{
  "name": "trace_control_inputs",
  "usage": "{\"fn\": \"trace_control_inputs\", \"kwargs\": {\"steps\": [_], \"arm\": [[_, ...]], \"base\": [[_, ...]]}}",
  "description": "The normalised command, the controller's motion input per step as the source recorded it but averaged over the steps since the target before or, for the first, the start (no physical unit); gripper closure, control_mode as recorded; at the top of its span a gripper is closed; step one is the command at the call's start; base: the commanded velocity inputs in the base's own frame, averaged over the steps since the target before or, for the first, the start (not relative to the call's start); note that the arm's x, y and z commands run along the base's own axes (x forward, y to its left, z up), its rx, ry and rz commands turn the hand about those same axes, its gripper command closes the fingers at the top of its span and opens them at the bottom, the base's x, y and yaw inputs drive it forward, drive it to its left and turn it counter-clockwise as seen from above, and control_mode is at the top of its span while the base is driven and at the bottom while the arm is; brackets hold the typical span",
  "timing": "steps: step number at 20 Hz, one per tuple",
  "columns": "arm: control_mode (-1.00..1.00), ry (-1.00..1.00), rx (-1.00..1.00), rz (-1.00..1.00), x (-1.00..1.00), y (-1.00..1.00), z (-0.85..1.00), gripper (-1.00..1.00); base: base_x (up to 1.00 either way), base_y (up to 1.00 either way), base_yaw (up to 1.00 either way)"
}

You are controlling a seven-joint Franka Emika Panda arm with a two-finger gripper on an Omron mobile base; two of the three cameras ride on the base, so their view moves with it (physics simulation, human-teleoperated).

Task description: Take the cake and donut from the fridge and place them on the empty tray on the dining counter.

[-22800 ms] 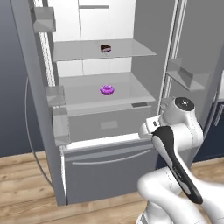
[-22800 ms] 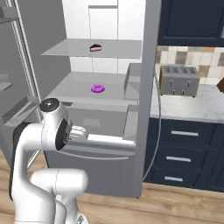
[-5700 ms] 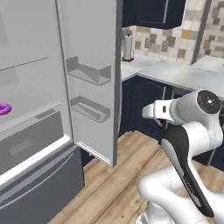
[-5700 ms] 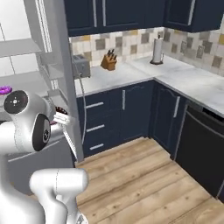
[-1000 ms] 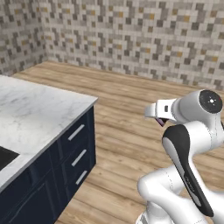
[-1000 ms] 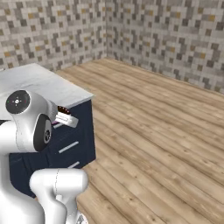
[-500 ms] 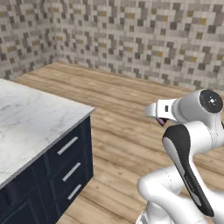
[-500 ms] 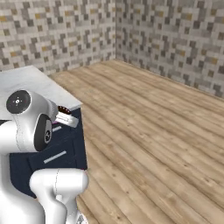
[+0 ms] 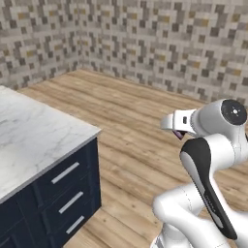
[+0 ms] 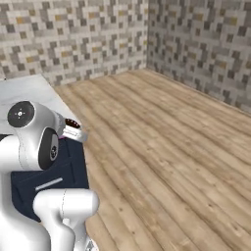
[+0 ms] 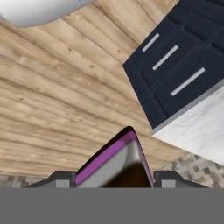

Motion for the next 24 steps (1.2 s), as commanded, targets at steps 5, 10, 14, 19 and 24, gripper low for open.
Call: {"fn": "trace_control_inputs", "kwargs": {"steps": [5,10,14,19,24], "arm": [[1.0,0.0,0.0,0.0,0.0,0.0,0.0,1.0],[1.0,0.0,0.0,0.0,0.0,0.0,0.0,1.0],[1.0,0.0,0.0,0.0,0.0,0.0,0.0,1.0],[1.0,0.0,0.0,0.0,0.0,0.0,0.0,1.0],[1.0,0.0,0.0,0.0,0.0,0.0,0.0,1.0]], "base": [[0.32,-0.61,0.31],[0.32,-0.63,0.34],[0.33,-0.63,0.34],[0.34,-0.63,0.35],[0.34,-0.62,0.35]]}}
